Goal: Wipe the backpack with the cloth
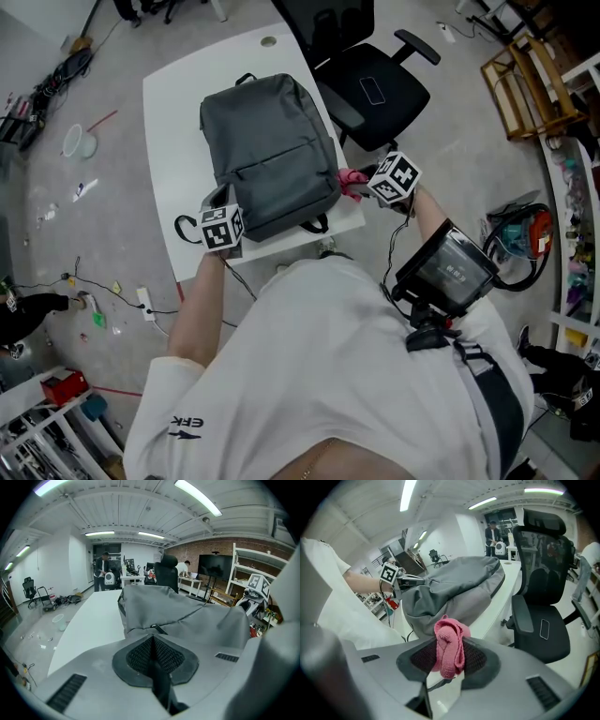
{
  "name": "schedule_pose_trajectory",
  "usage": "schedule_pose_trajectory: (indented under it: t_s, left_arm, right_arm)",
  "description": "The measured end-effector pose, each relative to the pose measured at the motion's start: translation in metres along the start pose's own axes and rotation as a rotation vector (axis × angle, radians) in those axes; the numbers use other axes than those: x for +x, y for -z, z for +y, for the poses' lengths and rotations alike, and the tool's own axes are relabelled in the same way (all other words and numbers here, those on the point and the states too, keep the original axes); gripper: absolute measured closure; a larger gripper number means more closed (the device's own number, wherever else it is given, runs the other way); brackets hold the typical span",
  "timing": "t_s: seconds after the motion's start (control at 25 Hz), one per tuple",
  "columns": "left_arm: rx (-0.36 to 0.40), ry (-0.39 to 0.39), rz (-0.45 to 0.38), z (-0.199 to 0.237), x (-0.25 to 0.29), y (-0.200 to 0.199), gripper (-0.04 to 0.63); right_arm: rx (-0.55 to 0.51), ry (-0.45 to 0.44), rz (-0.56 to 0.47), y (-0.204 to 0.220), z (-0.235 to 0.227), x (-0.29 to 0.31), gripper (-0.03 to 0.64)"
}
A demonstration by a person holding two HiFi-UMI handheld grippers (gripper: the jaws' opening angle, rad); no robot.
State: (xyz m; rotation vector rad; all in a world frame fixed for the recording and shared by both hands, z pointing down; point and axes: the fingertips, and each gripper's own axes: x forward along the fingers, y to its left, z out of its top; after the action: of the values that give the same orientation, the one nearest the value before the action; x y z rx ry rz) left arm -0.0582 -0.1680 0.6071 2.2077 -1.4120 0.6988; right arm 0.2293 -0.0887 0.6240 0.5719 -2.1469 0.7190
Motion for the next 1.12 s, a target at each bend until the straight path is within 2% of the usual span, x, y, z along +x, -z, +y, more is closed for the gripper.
schedule_pose_trajectory:
  t_s: [0.12,0.24,0.44,0.56,0.76,1.12]
  left_arm:
    - [-0.003,0.006,-0.005,-0.001,0.0,-0.001,0.592]
    - [-0.012,0.013,-0.023,-0.002,-0.002,-0.003,0.592]
    - [-0.02,0.022,-0.052,0.001,-0.012,-0.003,0.592]
    - [-0.022,0.037,-0.068,-0.003,-0.02,-0.001,0.592]
    - [-0.009,0.062,-0.092,0.003,-0.038,0.007,0.592]
    - [-0.028,0.069,-0.085,0.028,-0.067,0.041,0.592]
  right_arm:
    - [0.013,0.088,-0.021,-0.005,-0.018,-0.008,0.488]
    - [0.022,0.197,-0.091,-0.024,-0.037,-0.024,0.488]
    - [-0.016,0.342,-0.235,-0.077,-0.047,-0.053,0.488]
    - [-0.035,0.392,-0.321,-0.111,-0.046,-0.068,0.488]
    - [-0.042,0.386,-0.412,-0.16,-0.022,-0.063,0.488]
    - [-0.162,0.296,-0.365,-0.218,0.043,0.003,0.488]
